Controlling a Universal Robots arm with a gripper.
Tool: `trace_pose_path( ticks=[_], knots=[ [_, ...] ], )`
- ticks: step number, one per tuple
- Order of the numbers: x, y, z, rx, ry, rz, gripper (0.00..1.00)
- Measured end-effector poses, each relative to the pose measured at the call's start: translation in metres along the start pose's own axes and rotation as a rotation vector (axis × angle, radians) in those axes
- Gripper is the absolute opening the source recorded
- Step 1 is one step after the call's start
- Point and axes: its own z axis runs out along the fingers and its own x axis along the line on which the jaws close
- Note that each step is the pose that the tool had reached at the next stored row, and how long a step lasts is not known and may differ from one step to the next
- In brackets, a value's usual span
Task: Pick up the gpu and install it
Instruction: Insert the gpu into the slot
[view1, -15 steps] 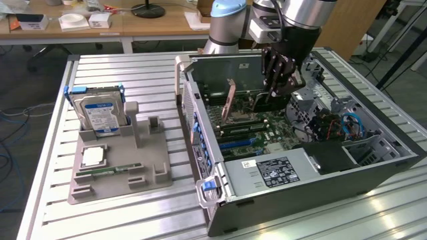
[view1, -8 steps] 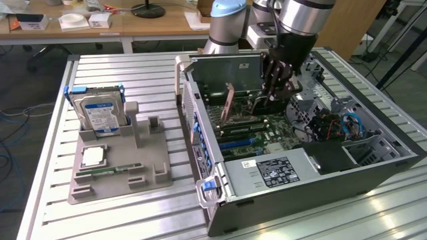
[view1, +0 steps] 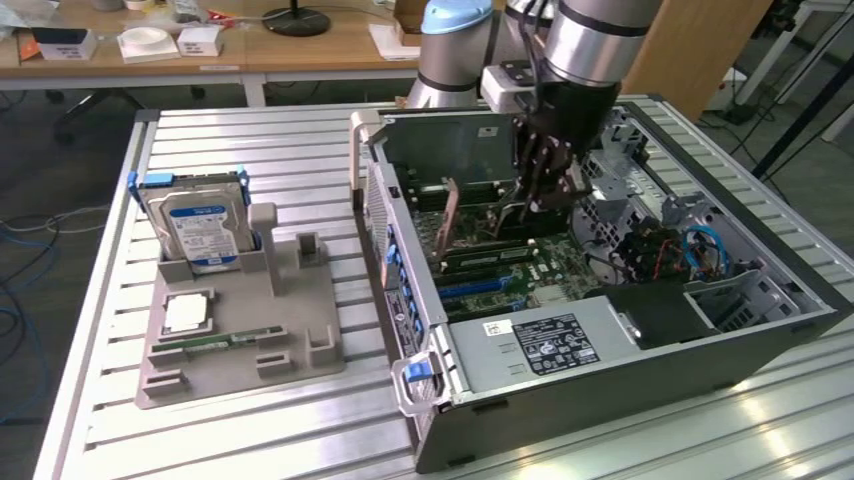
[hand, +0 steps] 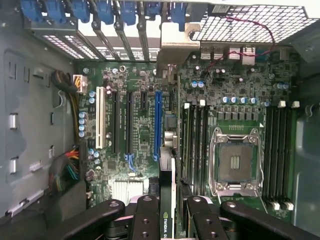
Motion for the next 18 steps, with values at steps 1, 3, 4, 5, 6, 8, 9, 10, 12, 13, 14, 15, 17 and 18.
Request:
trace_pose_path(
  ticks=[1,3,4,5,6,8,9,10,12,13,14,15,17,18],
  knots=[
    [0.000,0.0017,0.0015,0.0023,0.0011,0.001,0.26],
    [0.000,0.0044,0.0040,0.0079,0.0044,0.003,0.26],
    [0.000,0.0047,0.0050,0.0098,0.0070,0.003,0.26],
    [0.000,0.0046,0.0057,0.0103,0.0110,0.003,0.26],
    [0.000,0.0046,0.0061,0.0107,0.0174,0.003,0.26],
    [0.001,0.0047,0.0075,0.0112,0.0266,0.004,0.26],
    [0.001,0.0047,0.0089,0.0119,0.0286,0.004,0.26],
    [0.001,0.0047,0.0107,0.0126,0.0292,0.004,0.26],
    [0.000,0.0049,0.0140,0.0140,0.0293,0.004,0.26],
    [0.000,0.0053,0.0155,0.0160,0.0294,0.004,0.26],
    [0.000,0.0058,0.0171,0.0182,0.0296,0.004,0.26],
    [0.000,0.0062,0.0184,0.0205,0.0306,0.004,0.26],
    [0.000,0.0062,0.0188,0.0218,0.0351,0.004,0.26],
    [0.000,0.0063,0.0189,0.0217,0.0354,0.004,0.26]
  ],
)
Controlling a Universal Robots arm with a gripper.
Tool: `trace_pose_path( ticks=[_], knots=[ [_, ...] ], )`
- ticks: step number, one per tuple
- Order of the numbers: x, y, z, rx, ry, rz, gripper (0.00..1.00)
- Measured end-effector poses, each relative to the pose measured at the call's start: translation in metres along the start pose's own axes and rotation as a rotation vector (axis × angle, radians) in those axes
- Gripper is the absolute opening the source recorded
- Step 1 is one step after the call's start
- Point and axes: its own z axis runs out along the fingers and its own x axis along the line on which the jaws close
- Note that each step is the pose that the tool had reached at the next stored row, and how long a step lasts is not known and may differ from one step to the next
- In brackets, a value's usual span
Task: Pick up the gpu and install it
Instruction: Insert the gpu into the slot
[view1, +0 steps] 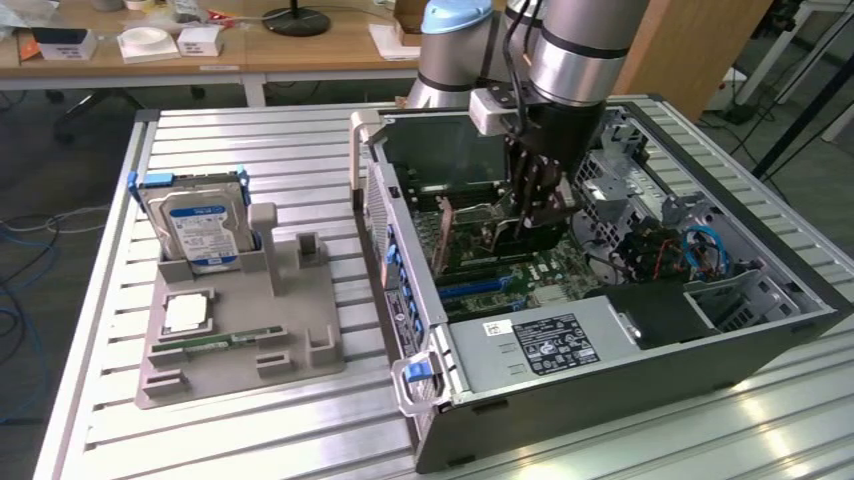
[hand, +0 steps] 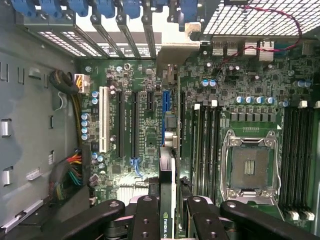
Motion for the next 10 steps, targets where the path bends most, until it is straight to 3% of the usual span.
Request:
trace_pose_path(
  ticks=[10],
  knots=[
    [0.0030,0.0079,0.0078,0.0001,0.0023,0.000,0.26]
  ],
)
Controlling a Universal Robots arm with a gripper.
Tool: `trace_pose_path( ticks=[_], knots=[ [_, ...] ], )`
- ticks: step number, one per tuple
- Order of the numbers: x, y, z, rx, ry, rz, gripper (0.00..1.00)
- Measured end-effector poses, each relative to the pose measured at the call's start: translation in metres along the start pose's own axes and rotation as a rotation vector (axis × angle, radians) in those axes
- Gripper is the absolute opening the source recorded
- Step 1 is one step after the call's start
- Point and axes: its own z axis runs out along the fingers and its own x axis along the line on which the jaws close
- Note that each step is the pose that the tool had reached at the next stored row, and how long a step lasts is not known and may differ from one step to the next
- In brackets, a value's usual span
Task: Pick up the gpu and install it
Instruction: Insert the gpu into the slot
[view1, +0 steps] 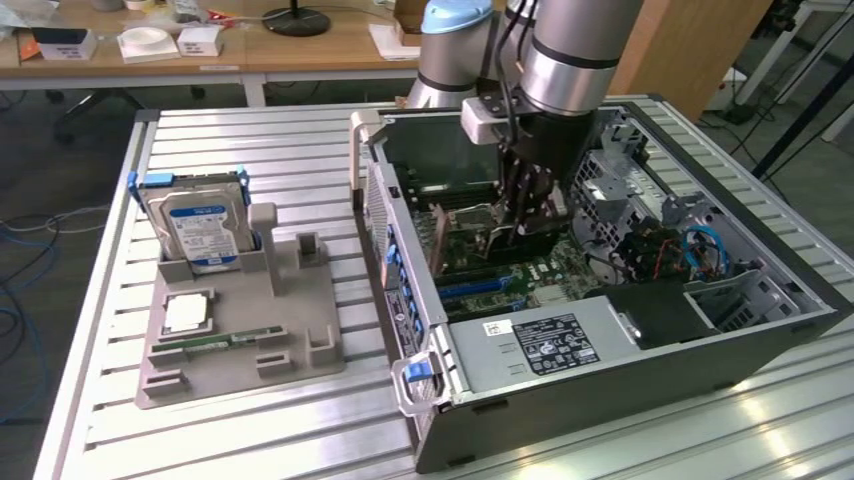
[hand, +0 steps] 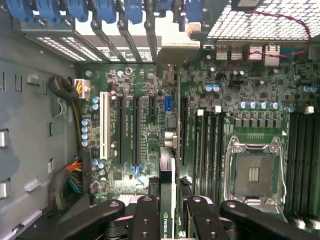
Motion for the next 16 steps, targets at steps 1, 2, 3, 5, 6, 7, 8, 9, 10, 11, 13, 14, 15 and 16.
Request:
trace_pose_path(
  ticks=[1,2,3,5,6,7,8,9,10,11,13,14,15,16],
  knots=[
    [0.001,0.0010,0.0007,0.0000,0.0005,0.000,0.26],
    [0.002,0.0021,0.0014,0.0000,0.0012,0.000,0.26],
    [0.003,0.0033,0.0021,0.0001,0.0016,0.000,0.26],
    [0.003,0.0079,0.0044,0.0004,0.0019,0.000,0.26],
    [0.003,0.0109,0.0056,0.0008,0.0021,0.000,0.26],
    [0.003,0.0138,0.0067,0.0013,0.0022,0.000,0.26],
    [0.003,0.0162,0.0077,0.0017,0.0025,0.001,0.26],
    [0.003,0.0179,0.0085,0.0017,0.0029,0.001,0.26],
    [0.003,0.0191,0.0091,0.0018,0.0033,0.001,0.26],
    [0.003,0.0196,0.0093,0.0017,0.0039,0.000,0.26],
    [0.003,0.0201,0.0101,0.0019,0.0039,0.000,0.26],
    [0.003,0.0204,0.0107,0.0019,0.0039,0.000,0.26],
    [0.003,0.0208,0.0112,0.0019,0.0039,0.000,0.26],
    [0.003,0.0213,0.0118,0.0019,0.0041,0.000,0.26]
  ],
)
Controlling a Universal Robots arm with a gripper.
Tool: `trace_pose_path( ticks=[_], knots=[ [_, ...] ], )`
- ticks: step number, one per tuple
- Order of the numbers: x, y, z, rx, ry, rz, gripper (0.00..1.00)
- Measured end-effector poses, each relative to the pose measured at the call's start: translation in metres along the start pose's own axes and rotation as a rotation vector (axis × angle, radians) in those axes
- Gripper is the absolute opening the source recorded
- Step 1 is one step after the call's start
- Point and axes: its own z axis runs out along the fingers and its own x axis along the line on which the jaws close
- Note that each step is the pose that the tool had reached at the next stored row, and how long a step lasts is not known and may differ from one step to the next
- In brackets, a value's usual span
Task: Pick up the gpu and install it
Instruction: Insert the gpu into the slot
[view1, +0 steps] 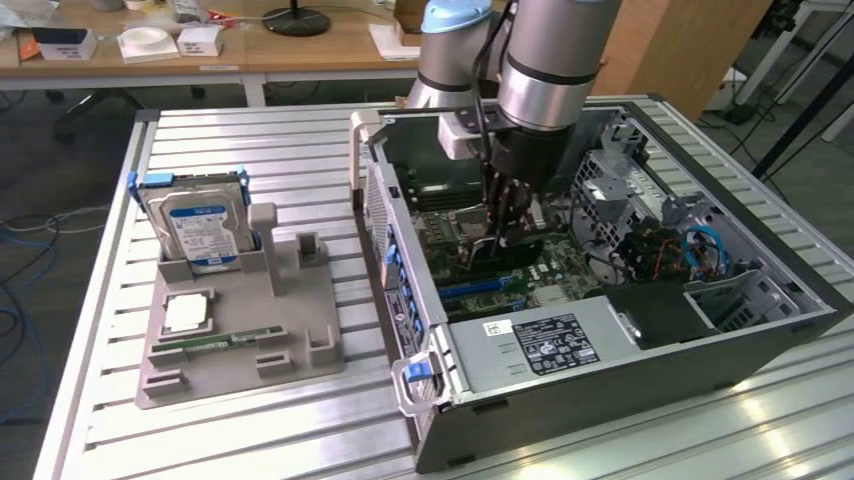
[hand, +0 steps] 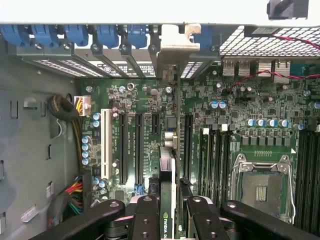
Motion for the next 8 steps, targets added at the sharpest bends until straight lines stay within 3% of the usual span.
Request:
trace_pose_path(
  ticks=[8],
  knots=[
    [-0.0002,0.0011,0.0056,0.0001,0.0000,0.000,0.26]
  ],
)
